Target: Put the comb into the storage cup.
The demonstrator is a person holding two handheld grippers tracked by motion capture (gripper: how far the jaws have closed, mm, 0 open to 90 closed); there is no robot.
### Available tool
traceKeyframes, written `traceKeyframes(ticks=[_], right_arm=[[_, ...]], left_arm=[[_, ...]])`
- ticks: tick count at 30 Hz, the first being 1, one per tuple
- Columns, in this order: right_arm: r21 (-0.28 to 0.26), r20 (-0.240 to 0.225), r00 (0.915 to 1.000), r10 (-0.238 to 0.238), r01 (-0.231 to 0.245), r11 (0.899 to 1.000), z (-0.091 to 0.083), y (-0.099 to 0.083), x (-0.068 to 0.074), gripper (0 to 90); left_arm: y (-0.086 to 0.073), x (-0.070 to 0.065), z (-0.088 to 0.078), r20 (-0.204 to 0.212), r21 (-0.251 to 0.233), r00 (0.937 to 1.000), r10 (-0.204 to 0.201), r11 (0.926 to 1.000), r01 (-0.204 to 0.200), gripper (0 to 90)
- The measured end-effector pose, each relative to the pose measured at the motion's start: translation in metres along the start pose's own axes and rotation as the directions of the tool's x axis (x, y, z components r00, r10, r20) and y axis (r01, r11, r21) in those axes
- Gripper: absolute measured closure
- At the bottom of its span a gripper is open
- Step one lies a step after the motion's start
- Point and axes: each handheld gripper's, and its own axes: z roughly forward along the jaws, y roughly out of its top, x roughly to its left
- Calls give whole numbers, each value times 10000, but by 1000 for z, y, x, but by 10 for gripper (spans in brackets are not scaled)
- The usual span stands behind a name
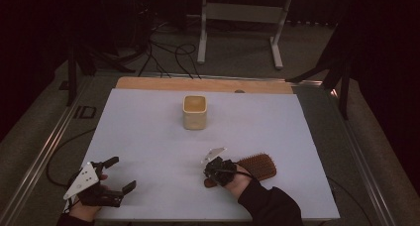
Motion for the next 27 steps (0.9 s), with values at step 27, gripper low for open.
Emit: traceKeyframes(ticks=[27], right_arm=[[604, -121, 9999, 49, -42, 9982, -34, -49, 11, 900]], left_arm=[[0, 1, 1, 7, 9, 10000, -32, 10000, 32, 0]])
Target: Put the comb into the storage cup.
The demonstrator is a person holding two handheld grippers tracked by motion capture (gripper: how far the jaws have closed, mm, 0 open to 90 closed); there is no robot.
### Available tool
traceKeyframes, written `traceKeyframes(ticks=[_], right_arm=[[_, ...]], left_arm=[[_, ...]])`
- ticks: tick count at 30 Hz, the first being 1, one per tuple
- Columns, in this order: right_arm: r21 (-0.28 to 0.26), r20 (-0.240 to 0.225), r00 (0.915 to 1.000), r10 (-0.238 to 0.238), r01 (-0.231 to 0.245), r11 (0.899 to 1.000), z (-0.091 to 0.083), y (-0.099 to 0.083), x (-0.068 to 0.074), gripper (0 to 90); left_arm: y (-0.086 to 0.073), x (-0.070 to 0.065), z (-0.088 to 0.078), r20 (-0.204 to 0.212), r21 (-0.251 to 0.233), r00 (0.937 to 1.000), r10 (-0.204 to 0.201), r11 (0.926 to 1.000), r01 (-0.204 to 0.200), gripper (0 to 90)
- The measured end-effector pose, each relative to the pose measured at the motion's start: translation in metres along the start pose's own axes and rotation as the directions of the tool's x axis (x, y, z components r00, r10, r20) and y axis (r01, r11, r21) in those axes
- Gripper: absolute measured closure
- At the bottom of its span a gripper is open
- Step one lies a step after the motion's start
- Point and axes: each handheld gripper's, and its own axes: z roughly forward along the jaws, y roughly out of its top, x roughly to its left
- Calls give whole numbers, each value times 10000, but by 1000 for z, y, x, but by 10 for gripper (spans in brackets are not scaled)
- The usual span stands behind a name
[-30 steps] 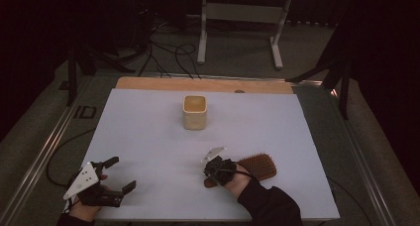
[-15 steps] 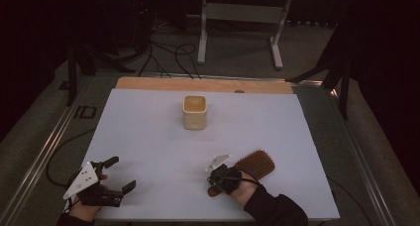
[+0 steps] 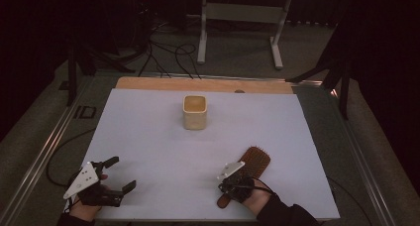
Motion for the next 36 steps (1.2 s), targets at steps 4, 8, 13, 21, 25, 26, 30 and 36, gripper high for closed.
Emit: traceKeyframes(ticks=[4, 8, 13, 21, 25, 26, 30, 36], right_arm=[[110, 68, 10000, -7, 7, 9999, -7, -9, -1, 900], [119, 150, 9997, 208, -210, 9997, -14, -16, -3, 900], [320, 246, 9990, 368, -376, 9988, -23, -29, -8, 899], [514, 443, 9977, 508, -531, 9973, -32, -42, -15, 899], [576, 602, 9957, 699, -734, 9956, -37, -51, -20, 899], [599, 664, 9951, 738, -778, 9952, -39, -53, -21, 899], [611, 832, 9917, 980, -1033, 9928, -44, -62, -27, 899], [584, 1063, 9875, 1165, -1232, 9907, -48, -69, -37, 899]], left_arm=[[0, 0, 0, -4, -5, 10000, -20, 10000, 20, 1], [0, 0, 0, 11, 9, 10000, -27, 10000, 27, 0], [0, 0, 1, 1, 20, 10000, -16, 10000, 16, 1], [0, 0, 1, -2, 59, 10000, 4, 10000, -4, 0], [0, -1, 2, 16, 93, 10000, 43, 9999, -43, 0], [0, -1, 2, 16, 104, 10000, 45, 9999, -45, 0], [0, -1, 2, 8, 95, 10000, 34, 9999, -34, 1], [0, -1, 2, 6, 105, 10000, 23, 9999, -23, 1]])
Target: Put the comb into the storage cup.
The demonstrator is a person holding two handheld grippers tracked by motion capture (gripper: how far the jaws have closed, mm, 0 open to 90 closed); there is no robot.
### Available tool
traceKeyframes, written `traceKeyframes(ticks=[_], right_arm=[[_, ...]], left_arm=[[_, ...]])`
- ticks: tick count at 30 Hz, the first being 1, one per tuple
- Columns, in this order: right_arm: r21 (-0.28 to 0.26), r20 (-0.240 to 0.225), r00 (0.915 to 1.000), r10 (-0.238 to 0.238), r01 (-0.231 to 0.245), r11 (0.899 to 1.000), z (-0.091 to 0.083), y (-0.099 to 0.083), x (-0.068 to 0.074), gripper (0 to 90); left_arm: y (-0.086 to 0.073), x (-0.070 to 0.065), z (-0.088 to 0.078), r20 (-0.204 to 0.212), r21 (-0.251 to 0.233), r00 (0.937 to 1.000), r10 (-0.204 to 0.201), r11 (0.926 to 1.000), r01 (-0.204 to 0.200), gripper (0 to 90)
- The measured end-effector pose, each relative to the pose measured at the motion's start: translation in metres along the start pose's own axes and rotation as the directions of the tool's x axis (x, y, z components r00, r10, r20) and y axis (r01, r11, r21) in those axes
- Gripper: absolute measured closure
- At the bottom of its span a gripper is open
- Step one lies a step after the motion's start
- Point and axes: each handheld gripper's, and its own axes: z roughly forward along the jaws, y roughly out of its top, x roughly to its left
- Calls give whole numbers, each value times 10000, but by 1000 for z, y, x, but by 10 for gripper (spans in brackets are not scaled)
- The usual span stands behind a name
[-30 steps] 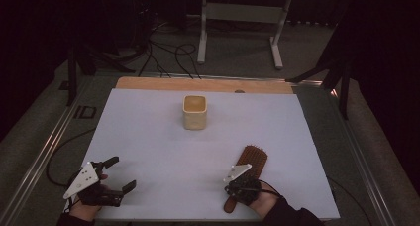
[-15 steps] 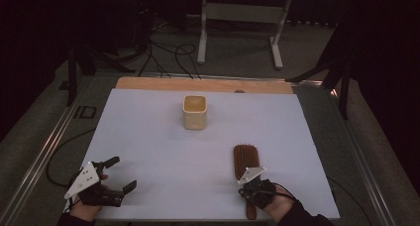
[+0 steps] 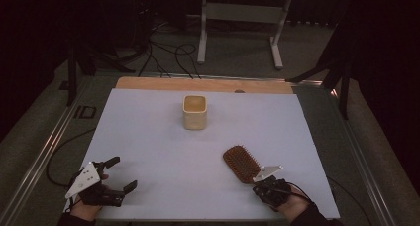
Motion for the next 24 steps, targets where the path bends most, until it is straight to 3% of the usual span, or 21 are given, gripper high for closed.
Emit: traceKeyframes(ticks=[19, 24], right_arm=[[171, 443, 9987, 259, -266, 9995, -1, -4, -20, 899], [141, 362, 9987, 358, -364, 9992, -1, -6, -24, 899]], left_arm=[[0, 0, 0, 22, 7, 10000, 4, 10000, -4, 0], [0, 0, 0, 37, 11, 10000, 0, 10000, 0, 0]])
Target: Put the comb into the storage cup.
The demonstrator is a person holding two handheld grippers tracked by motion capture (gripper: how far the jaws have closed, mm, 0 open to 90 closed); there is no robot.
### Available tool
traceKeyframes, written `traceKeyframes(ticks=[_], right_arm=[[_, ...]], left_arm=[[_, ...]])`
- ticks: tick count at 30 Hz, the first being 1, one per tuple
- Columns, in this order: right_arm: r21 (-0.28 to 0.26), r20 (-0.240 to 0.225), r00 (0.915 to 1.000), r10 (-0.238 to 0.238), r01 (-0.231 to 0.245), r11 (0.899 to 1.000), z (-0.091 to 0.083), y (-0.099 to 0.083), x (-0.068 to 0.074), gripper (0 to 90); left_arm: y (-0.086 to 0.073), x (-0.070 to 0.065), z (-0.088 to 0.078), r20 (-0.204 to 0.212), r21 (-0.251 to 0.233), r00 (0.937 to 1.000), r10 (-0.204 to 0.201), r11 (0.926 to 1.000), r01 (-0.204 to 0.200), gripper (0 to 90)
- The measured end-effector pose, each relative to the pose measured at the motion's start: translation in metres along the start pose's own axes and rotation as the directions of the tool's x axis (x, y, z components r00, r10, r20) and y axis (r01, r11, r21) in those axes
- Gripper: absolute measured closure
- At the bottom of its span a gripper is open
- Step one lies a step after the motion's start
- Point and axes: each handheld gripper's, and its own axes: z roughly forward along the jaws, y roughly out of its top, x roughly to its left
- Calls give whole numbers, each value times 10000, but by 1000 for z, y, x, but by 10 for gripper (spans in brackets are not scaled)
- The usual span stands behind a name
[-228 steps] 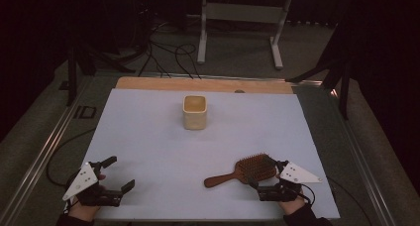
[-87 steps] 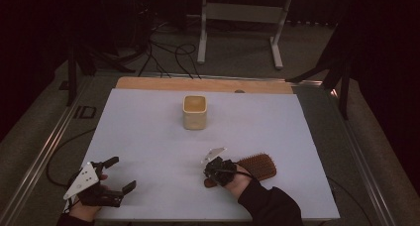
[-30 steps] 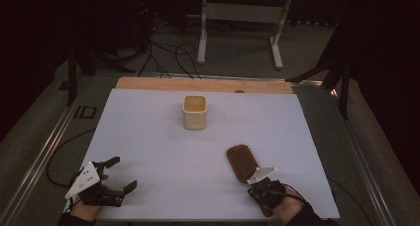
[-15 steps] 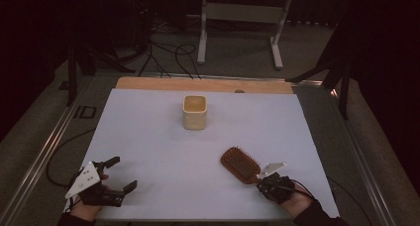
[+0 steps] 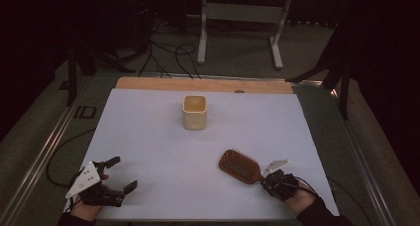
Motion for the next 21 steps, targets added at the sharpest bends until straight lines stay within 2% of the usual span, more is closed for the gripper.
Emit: traceKeyframes(ticks=[5, 11, 16, 21], right_arm=[[-132, 32, 9996, -284, 284, 9995, -9, 2, 2, 899], [-372, 184, 9990, -400, 406, 9985, -19, 6, -1, 898], [-329, 189, 9948, -1002, 1007, 9944, -27, 9, -3, 898], [67, 4, 9873, -1589, 1589, 9873, -32, 13, -8, 892]], left_arm=[[0, 0, 0, 4, -3, 10000, -9, 10000, 9, 0], [0, 0, 0, 13, 13, 10000, -20, 10000, 20, 1], [0, 1, 1, 4, 23, 10000, -19, 10000, 19, 1], [0, 1, 1, -1, 19, 10000, -32, 10000, 32, 0]])
